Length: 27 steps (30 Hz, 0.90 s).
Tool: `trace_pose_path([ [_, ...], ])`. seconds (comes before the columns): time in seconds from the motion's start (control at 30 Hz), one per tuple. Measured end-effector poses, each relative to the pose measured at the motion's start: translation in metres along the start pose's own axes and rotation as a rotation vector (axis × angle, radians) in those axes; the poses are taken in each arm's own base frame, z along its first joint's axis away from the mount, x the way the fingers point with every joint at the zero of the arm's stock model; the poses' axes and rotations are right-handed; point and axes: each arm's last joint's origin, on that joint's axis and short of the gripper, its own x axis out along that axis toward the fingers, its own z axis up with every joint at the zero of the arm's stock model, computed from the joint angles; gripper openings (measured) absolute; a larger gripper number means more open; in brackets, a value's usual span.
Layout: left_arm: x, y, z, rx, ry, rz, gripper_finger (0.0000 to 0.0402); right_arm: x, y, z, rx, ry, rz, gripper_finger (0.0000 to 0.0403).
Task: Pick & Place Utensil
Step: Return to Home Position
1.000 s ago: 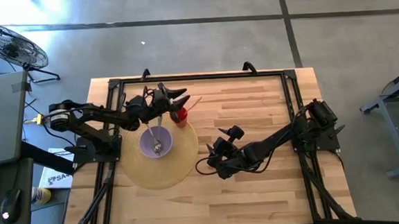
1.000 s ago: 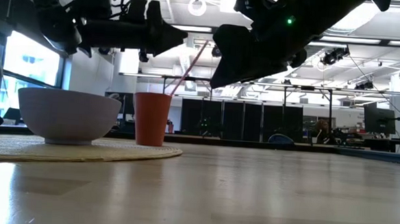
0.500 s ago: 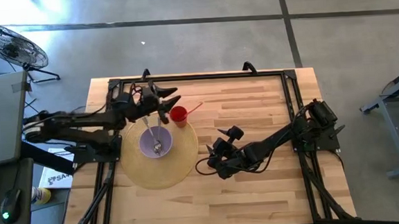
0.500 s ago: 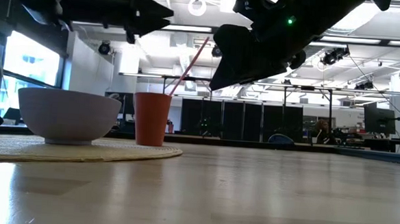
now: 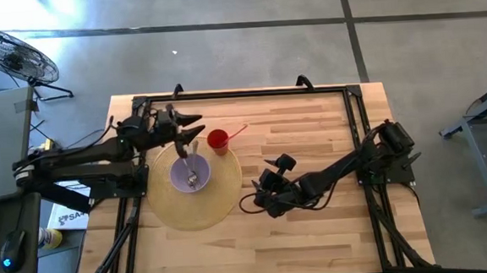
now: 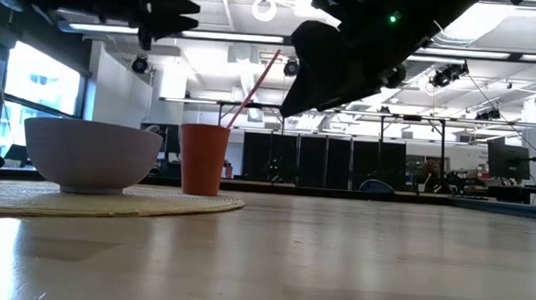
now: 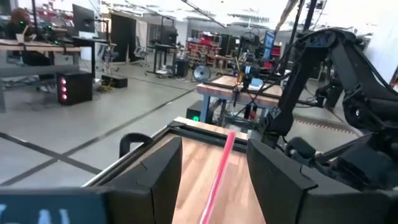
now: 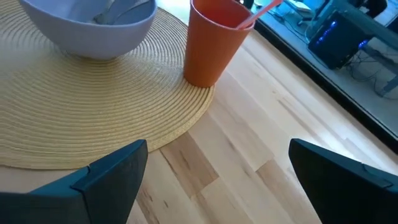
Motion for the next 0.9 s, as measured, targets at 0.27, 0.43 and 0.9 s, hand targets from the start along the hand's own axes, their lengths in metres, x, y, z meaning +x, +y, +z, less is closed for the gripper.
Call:
trace_pose_path([
  [0.27, -0.029, 0.003, -0.018, -0.013, -0.048, 0.01, 0.0176, -0.003, 0.004, 0.0, -0.04, 0.015, 0.057, 0.0385],
  [0.43, -0.044, 0.003, -0.022, -0.028, -0.096, -0.026, 0.0176, -0.003, 0.008, 0.003, -0.06, 0.015, 0.142, 0.0385],
  [0.9, -0.075, 0.005, -0.044, -0.047, -0.18, -0.071, 0.0176, -0.009, 0.012, 0.013, -0.087, -0.021, 0.244, 0.0385],
])
